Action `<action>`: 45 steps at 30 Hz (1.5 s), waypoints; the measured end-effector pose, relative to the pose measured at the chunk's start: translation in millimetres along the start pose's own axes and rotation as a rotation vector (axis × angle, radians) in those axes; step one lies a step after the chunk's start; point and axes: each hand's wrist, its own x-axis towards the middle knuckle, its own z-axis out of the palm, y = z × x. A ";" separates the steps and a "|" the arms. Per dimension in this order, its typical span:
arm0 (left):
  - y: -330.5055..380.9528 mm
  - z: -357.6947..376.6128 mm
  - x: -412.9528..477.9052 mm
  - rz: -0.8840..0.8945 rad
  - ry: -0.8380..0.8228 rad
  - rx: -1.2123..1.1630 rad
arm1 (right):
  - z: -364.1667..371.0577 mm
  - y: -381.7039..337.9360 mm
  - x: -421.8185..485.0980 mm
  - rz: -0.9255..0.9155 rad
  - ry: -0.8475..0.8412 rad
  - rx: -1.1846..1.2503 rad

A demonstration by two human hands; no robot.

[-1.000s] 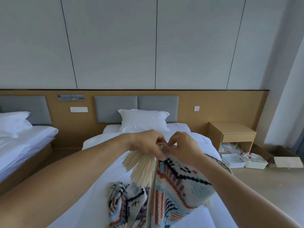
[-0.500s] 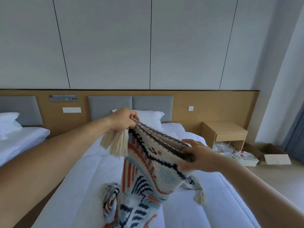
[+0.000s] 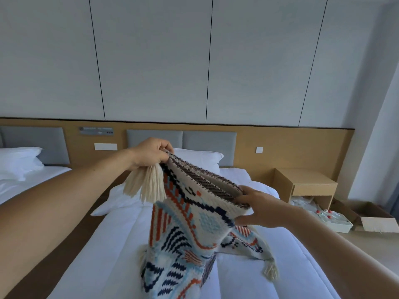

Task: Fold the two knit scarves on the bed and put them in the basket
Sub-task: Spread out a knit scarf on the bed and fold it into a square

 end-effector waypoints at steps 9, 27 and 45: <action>-31.1 -7.7 -1.4 -0.081 0.138 -0.170 | -8.1 -22.5 2.1 0.063 0.135 0.268; -42.0 -3.1 -5.0 -0.126 0.362 -0.530 | 11.7 -84.9 14.4 0.237 -0.013 0.539; 40.5 -0.6 45.4 0.261 -0.053 -0.335 | -115.4 -34.6 -74.5 0.464 0.663 0.309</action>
